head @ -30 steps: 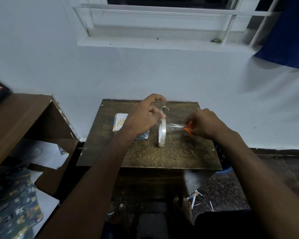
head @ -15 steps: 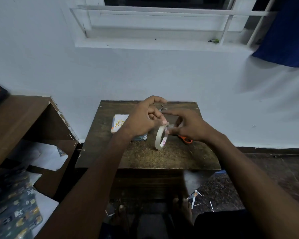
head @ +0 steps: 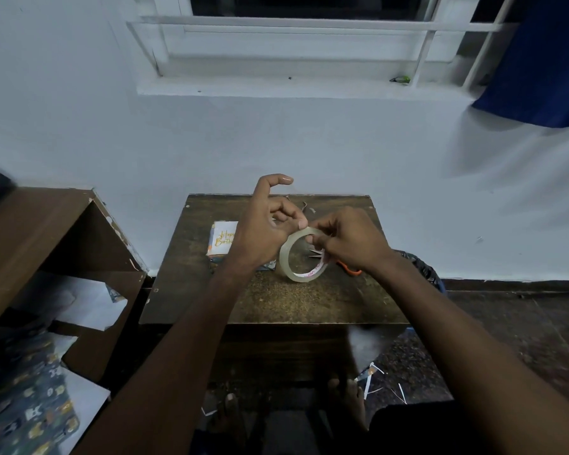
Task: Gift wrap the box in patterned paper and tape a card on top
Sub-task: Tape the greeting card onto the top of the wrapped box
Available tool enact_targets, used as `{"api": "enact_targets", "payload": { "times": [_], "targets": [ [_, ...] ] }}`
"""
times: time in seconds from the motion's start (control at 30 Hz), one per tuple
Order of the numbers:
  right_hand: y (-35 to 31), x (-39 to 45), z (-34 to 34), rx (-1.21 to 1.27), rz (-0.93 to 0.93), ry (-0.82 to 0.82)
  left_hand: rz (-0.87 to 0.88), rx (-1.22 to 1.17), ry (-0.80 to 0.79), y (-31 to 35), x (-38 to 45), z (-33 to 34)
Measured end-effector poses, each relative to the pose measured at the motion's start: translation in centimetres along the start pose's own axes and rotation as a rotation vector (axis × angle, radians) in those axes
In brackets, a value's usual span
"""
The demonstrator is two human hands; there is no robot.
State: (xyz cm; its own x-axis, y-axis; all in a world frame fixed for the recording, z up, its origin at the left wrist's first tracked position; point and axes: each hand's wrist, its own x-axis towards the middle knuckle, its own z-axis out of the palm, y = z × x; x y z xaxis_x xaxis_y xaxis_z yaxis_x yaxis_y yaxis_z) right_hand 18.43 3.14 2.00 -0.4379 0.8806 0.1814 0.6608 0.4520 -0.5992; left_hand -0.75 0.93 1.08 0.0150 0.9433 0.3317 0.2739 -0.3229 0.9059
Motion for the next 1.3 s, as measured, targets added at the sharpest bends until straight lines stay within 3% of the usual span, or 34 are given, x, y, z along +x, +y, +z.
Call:
{"api": "enact_targets", "payload": {
  "times": [0.37,0.57,0.67,0.83,0.93,1.13,1.3],
  "targets": [
    [1.0,0.1,-0.8,0.020,-0.191,0.093,-0.334,-0.184,0.044,0.8,0.6,-0.2],
    [0.3,0.1,-1.3,0.034,-0.240,0.130,-0.261,0.065,0.031,0.6,0.3,-0.5],
    [0.2,0.1,-1.1,-0.054,-0.225,0.136,-0.240,-0.041,0.006,0.4,0.5,-1.1],
    [0.5,0.5,0.2,-0.262,-0.046,-0.098,-0.238,0.036,-0.036,0.4,0.7,-3.0],
    [0.5,1.0,1.1,-0.252,0.010,-0.217,-0.254,0.111,-0.023,0.1,0.3,-4.0],
    [-0.8,2.1,2.9,-0.138,-0.047,0.029,-0.231,0.289,0.068,-1.8,0.4,-6.2],
    [-2.6,2.8,5.1,-0.096,-0.050,0.031,-0.249,0.292,-0.064,-3.0,0.2,-6.8]
  ]
}}
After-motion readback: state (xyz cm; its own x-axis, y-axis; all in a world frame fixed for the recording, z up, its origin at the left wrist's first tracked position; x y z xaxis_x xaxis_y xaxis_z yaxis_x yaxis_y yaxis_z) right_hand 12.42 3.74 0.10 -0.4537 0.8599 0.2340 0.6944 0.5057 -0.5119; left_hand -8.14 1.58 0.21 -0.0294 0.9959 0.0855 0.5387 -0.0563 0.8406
